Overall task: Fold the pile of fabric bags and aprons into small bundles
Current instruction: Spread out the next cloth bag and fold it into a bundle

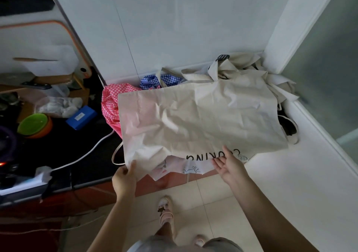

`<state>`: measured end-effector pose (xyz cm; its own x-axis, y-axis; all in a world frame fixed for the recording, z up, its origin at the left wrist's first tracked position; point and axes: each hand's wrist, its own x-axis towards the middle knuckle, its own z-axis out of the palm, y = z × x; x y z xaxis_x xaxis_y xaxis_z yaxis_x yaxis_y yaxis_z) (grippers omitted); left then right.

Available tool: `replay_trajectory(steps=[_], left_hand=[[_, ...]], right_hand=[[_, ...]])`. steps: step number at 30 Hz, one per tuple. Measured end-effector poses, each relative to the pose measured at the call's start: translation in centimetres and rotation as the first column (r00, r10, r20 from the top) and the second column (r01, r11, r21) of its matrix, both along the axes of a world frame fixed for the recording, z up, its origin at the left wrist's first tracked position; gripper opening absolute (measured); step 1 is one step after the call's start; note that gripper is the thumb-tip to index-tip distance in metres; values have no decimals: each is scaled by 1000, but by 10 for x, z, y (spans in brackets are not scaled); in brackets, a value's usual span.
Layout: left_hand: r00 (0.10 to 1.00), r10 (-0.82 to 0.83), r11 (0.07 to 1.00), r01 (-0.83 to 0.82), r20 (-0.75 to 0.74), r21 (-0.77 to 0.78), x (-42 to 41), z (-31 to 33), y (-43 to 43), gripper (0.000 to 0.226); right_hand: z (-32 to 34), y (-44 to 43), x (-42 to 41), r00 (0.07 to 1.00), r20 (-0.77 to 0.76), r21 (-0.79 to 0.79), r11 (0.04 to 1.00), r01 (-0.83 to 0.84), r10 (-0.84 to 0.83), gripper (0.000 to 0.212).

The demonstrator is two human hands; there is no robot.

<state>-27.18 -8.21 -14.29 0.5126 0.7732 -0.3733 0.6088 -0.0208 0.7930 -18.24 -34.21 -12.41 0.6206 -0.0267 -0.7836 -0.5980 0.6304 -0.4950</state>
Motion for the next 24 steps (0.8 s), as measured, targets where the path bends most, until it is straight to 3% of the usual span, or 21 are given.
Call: replay_trajectory(steps=[3,6,10,13,14,16,18,20,22,24], left_hand=[[981,133,990,-139,144,32,1,9,-3,43],[977,88,984,-115,192,135,-3,21,7,47],[991,-135,948,126,14,293,-16,18,25,39],[988,-109,923,142,-111,358,-22,9,31,23],[990,-114,902,140,-89,409,-22,8,27,33],[922,-387,745,308,7,592,-23,10,8,56],[676,-734,485,594,-71,642,-21,11,-23,76],[442,-861,241,789,-251,565,-17,3,-53,90],[416,-839,177,817,-349,548,-12,-14,-67,85],[444,-810,208,828,-383,521,-6,-17,-66,85]], right_hand=[[3,-5,8,999,3,36,998,53,-53,50],[4,-14,7,998,-19,50,996,68,-67,44],[-5,-19,-13,998,-64,64,998,6,-1,20],[-9,-22,-27,997,-78,73,997,7,-2,11],[-9,-23,-30,997,-73,66,998,8,-3,9],[-8,-21,-34,998,-56,63,998,-9,13,9],[-6,-15,-39,998,-37,84,996,-37,40,9],[-3,-10,-45,996,-20,130,988,-79,82,6],[1,-9,-55,988,9,170,973,-154,155,3],[1,-14,-62,979,22,197,959,-202,202,6]])
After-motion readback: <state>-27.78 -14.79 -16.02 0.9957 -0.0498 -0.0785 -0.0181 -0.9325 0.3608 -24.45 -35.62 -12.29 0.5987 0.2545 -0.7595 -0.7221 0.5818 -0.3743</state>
